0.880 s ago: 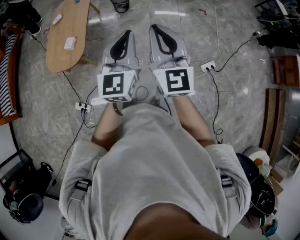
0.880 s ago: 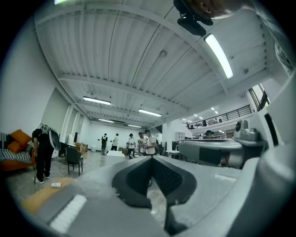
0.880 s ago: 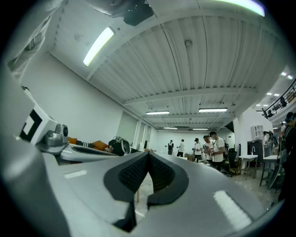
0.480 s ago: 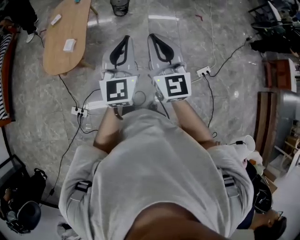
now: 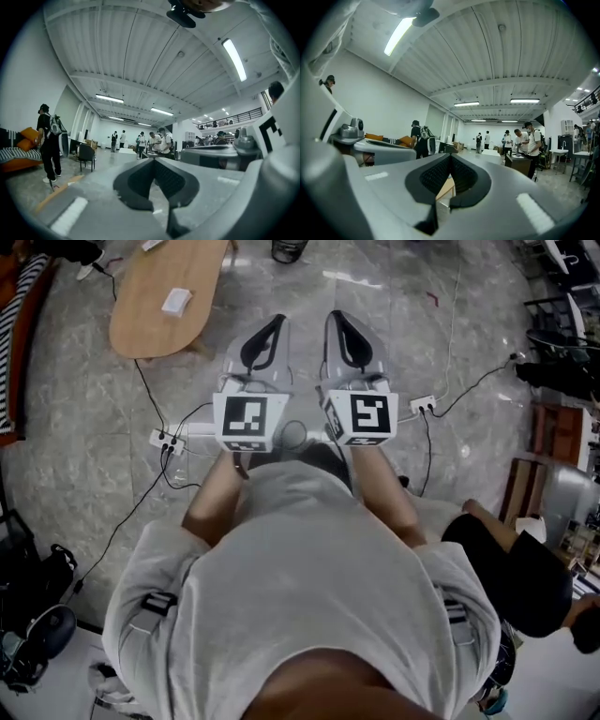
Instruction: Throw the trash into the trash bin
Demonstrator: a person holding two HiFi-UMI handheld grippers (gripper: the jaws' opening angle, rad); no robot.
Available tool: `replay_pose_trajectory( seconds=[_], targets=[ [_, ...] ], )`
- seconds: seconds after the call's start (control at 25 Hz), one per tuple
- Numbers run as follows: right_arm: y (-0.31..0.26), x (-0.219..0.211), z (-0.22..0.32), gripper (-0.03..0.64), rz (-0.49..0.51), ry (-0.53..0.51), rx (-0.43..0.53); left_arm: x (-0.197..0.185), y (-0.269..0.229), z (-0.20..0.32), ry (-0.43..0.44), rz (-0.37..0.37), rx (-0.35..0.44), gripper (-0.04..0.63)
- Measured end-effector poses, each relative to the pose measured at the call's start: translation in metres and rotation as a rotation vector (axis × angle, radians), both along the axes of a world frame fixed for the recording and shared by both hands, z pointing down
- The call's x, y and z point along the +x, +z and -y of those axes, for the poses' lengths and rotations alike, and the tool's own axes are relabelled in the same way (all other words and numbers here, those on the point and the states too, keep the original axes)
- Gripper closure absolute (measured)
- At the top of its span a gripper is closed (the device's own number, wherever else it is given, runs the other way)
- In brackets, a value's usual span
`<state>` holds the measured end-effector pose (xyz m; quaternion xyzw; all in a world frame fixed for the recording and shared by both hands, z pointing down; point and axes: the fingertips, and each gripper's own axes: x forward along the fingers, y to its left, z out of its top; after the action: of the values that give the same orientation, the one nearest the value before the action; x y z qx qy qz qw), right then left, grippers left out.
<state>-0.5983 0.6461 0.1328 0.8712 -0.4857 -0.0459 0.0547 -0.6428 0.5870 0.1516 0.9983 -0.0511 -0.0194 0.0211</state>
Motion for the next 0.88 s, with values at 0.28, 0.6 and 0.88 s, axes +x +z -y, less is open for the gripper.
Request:
replay_pose_trajectory(
  seconds=[0.28,0.6,0.88],
  targets=[
    [0.0,0.01,0.054,0.609,0.007,-0.07,-0.016,0.015,0.002,0.044,-0.031,0.044,0.005,0.577],
    [0.011,0.092,0.141,0.609,0.014,-0.125,0.011,0.086,0.018,0.123,-0.072,0.089,0.023,0.577],
    [0.016,0.19,0.206,0.609,0.087,-0.217,0.044,0.185,0.023,0.173,-0.12,0.15,-0.015,0.577]
  ],
)
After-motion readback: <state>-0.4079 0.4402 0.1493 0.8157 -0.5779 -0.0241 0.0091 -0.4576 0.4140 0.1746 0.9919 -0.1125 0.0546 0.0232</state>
